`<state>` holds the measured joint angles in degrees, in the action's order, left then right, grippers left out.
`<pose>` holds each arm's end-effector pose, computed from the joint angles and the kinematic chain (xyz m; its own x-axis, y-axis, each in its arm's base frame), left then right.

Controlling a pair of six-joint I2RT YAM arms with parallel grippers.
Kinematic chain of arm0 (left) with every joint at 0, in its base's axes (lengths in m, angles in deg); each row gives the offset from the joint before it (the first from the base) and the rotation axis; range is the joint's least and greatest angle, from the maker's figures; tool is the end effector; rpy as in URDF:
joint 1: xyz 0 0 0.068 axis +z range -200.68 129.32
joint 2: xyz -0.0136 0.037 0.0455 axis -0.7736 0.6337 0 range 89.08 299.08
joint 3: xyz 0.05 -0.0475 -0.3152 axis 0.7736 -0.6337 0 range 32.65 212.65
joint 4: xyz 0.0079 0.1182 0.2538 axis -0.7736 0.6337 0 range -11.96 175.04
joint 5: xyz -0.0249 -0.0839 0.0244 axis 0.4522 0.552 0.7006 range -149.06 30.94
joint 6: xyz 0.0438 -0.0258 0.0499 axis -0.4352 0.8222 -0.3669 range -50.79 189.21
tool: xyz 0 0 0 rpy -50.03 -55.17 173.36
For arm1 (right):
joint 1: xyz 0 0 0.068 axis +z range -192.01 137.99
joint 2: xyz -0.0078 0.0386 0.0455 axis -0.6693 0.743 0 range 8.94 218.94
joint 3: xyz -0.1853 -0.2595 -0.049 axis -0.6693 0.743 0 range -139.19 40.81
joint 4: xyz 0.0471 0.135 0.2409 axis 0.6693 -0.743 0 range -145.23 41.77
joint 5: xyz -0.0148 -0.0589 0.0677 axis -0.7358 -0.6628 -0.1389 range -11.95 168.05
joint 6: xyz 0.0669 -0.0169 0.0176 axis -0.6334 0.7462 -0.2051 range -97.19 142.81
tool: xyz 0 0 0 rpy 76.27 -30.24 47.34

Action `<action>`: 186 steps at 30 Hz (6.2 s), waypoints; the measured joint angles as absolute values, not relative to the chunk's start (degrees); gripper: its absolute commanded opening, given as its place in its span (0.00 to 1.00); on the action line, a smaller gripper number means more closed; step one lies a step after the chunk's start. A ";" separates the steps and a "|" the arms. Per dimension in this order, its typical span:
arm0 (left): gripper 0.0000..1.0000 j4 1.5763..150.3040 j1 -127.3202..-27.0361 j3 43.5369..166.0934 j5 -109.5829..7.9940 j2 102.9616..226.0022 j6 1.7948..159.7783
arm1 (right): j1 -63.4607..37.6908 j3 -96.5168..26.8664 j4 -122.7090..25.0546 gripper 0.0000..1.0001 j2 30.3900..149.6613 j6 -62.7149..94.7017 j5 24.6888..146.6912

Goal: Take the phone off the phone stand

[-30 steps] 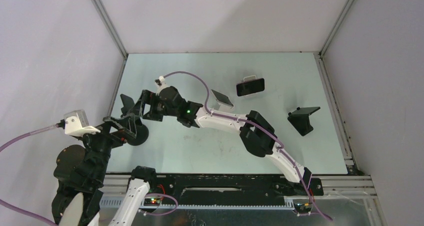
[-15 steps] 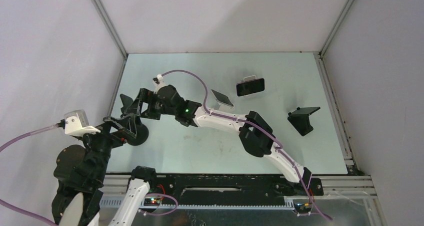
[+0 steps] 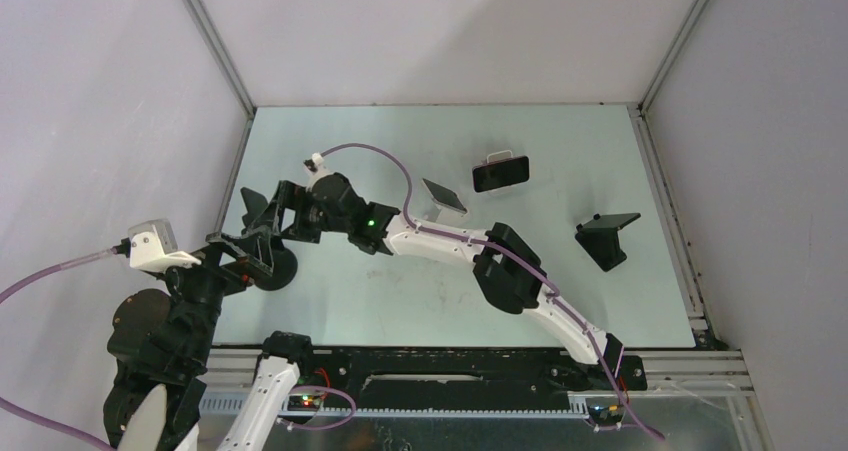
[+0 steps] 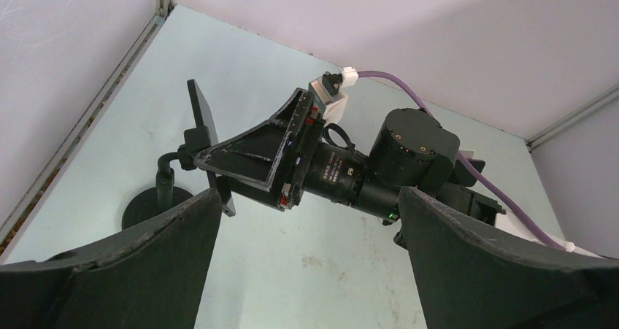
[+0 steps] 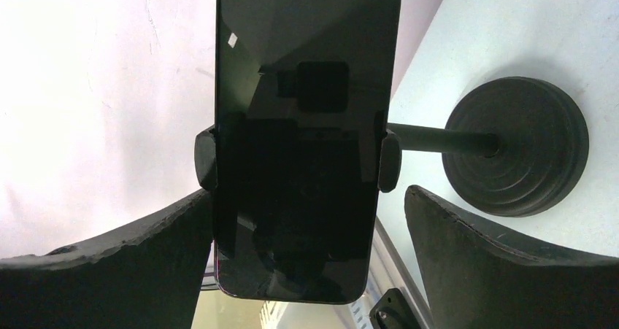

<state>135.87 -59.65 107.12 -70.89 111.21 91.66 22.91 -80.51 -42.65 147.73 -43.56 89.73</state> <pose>-0.0248 0.0162 0.4659 -0.0686 -0.3676 -0.9274 -0.0814 0.9286 -0.3621 0.2675 0.5996 0.2719 -0.9245 0.1411 -0.3541 -0.3092 0.2653 0.9132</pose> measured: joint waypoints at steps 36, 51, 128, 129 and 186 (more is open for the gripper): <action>0.98 135.87 -59.65 107.04 -70.89 111.21 91.69 | 23.02 -85.36 -42.60 0.85 151.46 -44.30 93.86; 0.98 135.87 -59.65 107.01 -70.89 111.18 91.69 | 23.00 -84.03 -40.24 0.00 151.29 -44.13 94.32; 0.99 71.65 -111.21 58.10 -57.01 127.36 74.46 | -4.95 9.21 -67.65 0.00 42.66 -39.36 97.95; 0.98 70.21 -111.21 57.88 -55.57 127.53 73.37 | -5.26 9.21 -67.76 0.00 42.66 -39.06 98.56; 0.57 41.68 -106.29 68.41 -29.78 163.42 65.76 | -7.27 10.90 -65.55 0.00 43.01 -36.94 104.09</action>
